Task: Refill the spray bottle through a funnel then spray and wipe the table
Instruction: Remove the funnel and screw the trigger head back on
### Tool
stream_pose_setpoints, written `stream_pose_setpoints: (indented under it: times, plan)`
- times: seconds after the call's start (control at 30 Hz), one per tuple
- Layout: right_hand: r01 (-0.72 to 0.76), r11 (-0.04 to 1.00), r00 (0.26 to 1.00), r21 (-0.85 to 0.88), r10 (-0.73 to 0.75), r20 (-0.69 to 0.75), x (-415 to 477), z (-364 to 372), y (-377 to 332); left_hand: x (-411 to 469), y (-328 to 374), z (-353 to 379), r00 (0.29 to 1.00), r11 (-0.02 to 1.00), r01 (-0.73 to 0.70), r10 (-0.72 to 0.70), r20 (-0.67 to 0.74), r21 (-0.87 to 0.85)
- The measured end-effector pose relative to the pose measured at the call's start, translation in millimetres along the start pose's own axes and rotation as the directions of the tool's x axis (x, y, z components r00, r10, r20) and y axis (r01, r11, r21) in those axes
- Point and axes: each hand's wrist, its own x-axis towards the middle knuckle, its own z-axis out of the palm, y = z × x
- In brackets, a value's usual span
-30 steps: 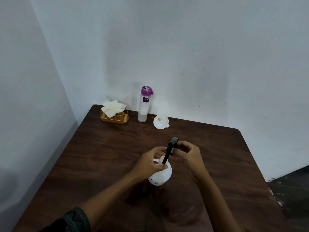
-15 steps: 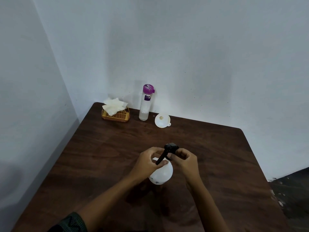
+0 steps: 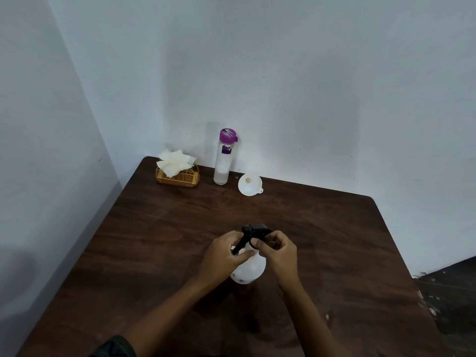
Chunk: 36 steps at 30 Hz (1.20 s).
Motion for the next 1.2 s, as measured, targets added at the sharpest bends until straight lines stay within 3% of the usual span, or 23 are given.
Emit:
stream_pose_setpoints:
  times: [0.2,0.43,0.57,0.73,0.9,1.2]
  plan:
    - [0.020,0.998,1.000,-0.052,-0.021,-0.016,-2,9,1,1,7,0,0.999,0.998,0.025,-0.027,-0.028,-0.056]
    - [0.043,0.998,0.998,-0.038,-0.045,-0.043,-5,9,5,5,11,-9,0.998,1.000,0.012,-0.011,0.063,-0.012]
    - [0.045,0.998,0.999,-0.033,-0.045,-0.007,-6,9,10,1,15,-22,0.991,0.997,0.043,-0.035,0.133,-0.062]
    - [0.026,0.997,0.999,-0.074,-0.023,0.040,-6,6,18,-2,22,-24,0.993,0.984,0.073,-0.057,0.105,-0.160]
    - [0.050,0.995,0.993,-0.090,-0.040,0.112,-5,-3,15,-1,19,-26,0.990,0.981,0.095,-0.076,0.117,-0.168]
    - [0.061,0.995,0.992,-0.078,-0.052,0.118,-2,-1,10,-2,18,-27,0.988,0.977,0.106,-0.082,0.131,-0.187]
